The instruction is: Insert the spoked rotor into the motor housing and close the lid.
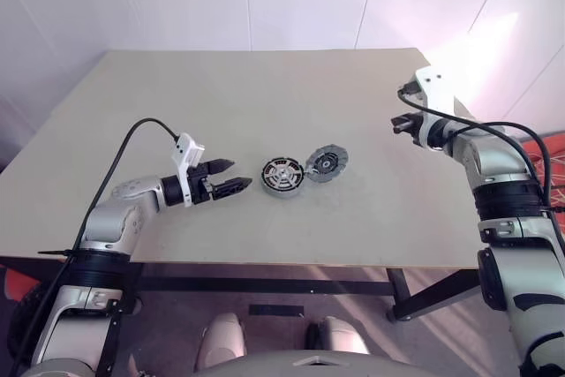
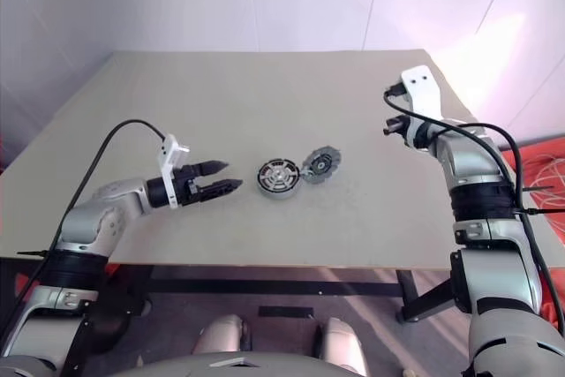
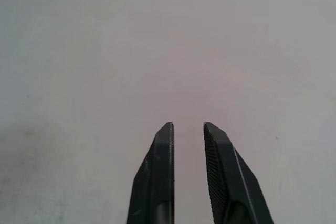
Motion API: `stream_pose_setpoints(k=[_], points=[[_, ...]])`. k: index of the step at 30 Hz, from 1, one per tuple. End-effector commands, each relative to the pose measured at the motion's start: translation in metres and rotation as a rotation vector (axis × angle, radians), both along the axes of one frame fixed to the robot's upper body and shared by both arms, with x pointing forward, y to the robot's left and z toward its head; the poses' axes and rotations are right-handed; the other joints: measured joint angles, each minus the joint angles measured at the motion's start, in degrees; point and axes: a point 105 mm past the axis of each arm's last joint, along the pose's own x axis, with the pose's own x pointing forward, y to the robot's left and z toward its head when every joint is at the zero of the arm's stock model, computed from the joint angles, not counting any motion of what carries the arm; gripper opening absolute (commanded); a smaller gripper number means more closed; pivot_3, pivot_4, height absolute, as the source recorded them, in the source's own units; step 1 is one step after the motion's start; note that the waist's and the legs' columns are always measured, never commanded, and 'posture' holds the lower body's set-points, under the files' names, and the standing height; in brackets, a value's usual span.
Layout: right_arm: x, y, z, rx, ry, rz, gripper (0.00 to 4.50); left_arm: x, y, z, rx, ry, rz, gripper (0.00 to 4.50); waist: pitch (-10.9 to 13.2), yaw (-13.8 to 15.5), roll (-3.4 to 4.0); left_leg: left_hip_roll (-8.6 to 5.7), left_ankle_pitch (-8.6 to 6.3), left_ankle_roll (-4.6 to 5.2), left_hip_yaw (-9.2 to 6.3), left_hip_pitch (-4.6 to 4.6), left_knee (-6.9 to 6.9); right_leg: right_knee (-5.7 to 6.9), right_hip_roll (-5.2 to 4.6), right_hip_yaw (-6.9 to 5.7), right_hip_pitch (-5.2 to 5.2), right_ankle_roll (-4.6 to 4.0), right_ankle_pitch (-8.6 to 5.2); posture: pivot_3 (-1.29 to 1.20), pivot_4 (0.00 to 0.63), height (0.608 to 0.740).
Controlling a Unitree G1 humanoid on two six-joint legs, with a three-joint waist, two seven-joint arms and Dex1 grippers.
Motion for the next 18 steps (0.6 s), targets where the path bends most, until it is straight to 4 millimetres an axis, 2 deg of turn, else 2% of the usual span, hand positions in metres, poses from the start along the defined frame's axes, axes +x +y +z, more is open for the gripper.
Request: stream_pose_setpoints(k=[1,4,7,9,12,16,18], points=[[-0.009,-0.002,0.011,0.009,-0.058,0.004,0.04,0.006,-0.003,0.010,0.012,-0.046,-0.036,4.50,0.00,0.15,0.00,0.01,0.01,0.01,0.00,0.01,0.00,0.00,0.01,0.00,0.00,-0.01,0.00,0.00,0.000,0.740],[-0.022,-0.005,-0.003,0.001,-0.015,-0.005,0.04,0.008,-0.004,0.010,0.016,-0.048,-0.048,4.50,0.00,0.36,0.01,-0.01,0.00,0.12,0.00,0.02,0.03,0.00,0.00,0.00,0.00,-0.03,0.01,0.00,0.000,0.740],[-0.035,0.002,-0.027,0.020,0.051,0.007,0.04,0.010,-0.004,0.010,0.021,-0.050,-0.057,4.50,-0.01,0.50,0.01,0.00,-0.02,0.20,0.00,0.04,0.10,0.00,-0.01,-0.01,0.02,-0.04,0.02,0.00,0.000,0.740],[-0.043,0.016,-0.040,0.050,0.085,0.042,0.04,0.011,-0.004,0.009,0.022,-0.051,-0.060,4.50,-0.01,0.47,0.01,0.00,-0.04,0.23,0.00,0.04,0.10,-0.01,-0.01,-0.01,0.08,-0.04,0.01,0.00,0.000,0.740],[-0.049,0.042,-0.044,0.129,0.109,0.089,0.04,0.011,-0.005,0.009,0.023,-0.053,-0.062,4.50,-0.01,0.23,0.03,0.02,-0.04,0.23,0.01,0.04,0.09,-0.01,-0.01,-0.01,0.07,0.24,-0.15,0.00,0.000,0.740],[-0.052,0.084,-0.041,0.234,0.128,0.192,0.04,0.010,-0.004,0.010,0.024,-0.059,-0.059,4.50,-0.01,0.28,0.04,0.04,-0.03,0.21,0.01,0.09,0.10,0.03,-0.01,-0.01,0.08,0.28,-0.17,0.00,0.000,0.740],[-0.046,0.096,-0.034,0.254,0.109,0.213,0.04,0.010,-0.004,0.011,0.024,-0.064,-0.057,4.50,-0.01,0.25,0.04,0.04,-0.02,0.21,0.00,0.13,0.12,0.04,-0.01,-0.01,0.08,0.27,-0.16,0.00,0.000,0.740]])
